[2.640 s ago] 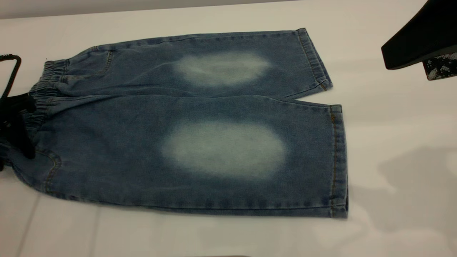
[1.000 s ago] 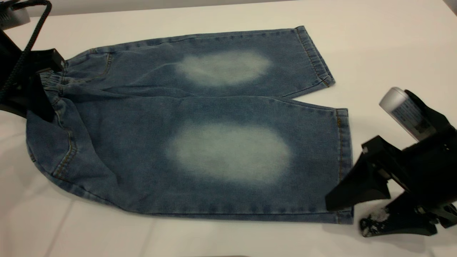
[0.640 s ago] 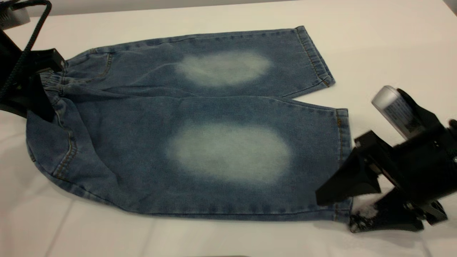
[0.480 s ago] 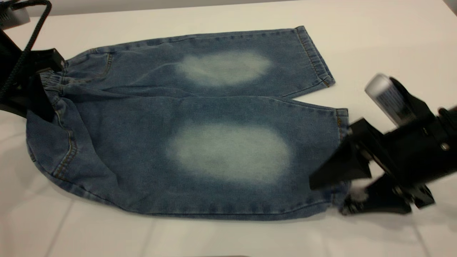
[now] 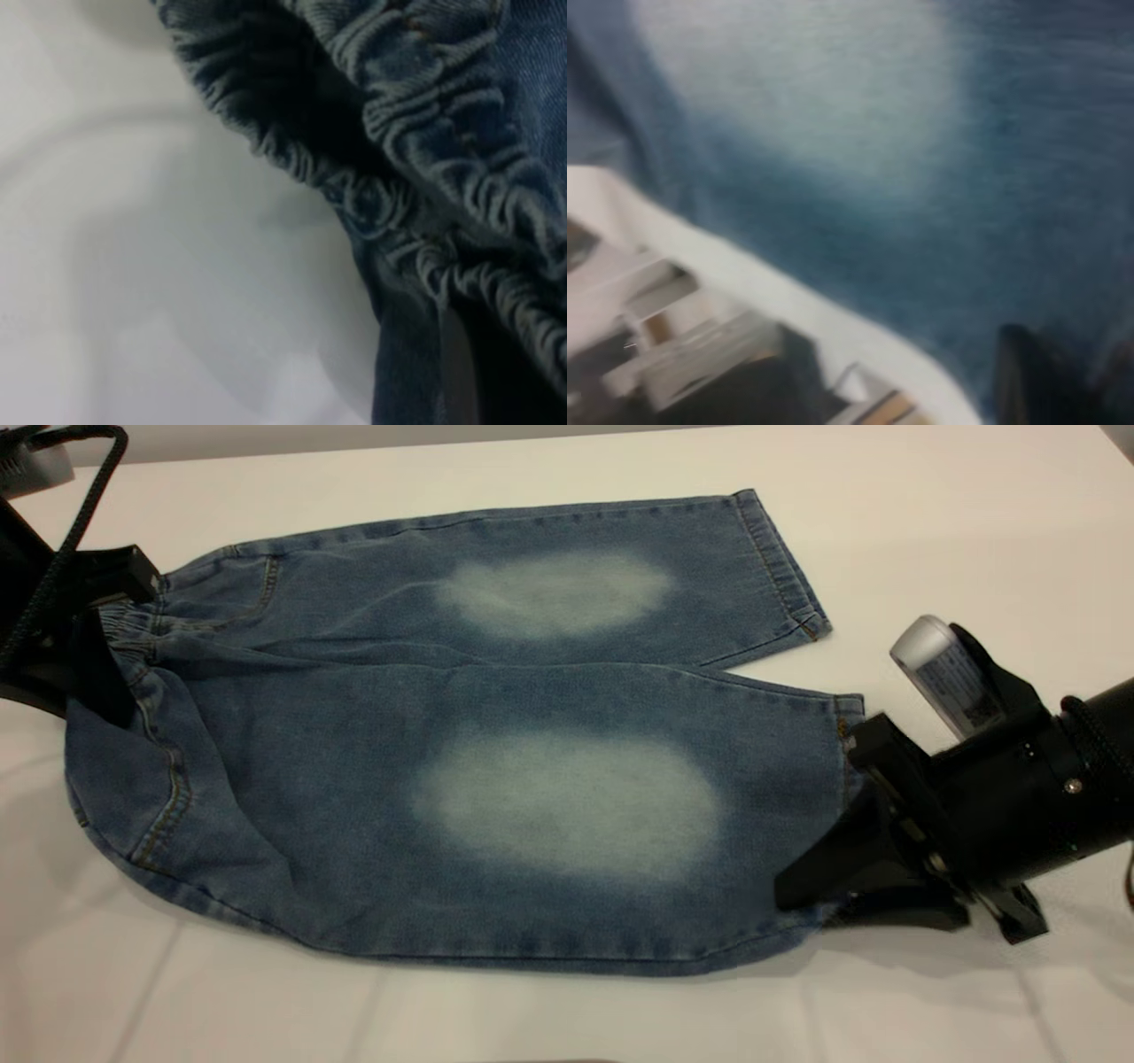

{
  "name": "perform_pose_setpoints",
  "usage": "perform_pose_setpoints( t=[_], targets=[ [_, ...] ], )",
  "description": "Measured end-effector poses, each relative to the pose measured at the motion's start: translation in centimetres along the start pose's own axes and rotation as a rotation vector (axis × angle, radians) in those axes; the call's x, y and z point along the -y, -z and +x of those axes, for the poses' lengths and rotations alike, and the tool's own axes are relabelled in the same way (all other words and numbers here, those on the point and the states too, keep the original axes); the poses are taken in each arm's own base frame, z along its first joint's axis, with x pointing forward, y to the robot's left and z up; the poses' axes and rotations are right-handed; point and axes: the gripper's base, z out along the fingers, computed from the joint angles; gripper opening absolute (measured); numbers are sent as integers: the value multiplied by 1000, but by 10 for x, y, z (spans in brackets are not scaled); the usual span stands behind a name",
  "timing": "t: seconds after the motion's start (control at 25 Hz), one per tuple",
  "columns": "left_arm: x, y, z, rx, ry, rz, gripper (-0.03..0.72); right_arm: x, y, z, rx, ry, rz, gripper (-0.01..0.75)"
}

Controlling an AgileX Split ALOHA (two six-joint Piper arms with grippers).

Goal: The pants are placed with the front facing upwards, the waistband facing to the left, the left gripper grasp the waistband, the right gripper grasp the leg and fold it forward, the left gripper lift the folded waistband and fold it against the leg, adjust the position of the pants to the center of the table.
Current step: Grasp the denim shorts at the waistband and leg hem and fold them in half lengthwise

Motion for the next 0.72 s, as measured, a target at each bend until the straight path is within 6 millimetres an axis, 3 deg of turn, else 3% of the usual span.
perform_pose_setpoints(
  t=[0.2,0.44,0.72],
  targets=[
    [2,11,3,-34,-7,11,53,-16,16,-8,34,-36,-213,30],
    [7,44,0,43,-20,35,53,-36,47,-28,133,-122,-288,30],
    [13,55,-3,99,81,93,55,-65,58,-73,162,-246,-370,29]
  ],
)
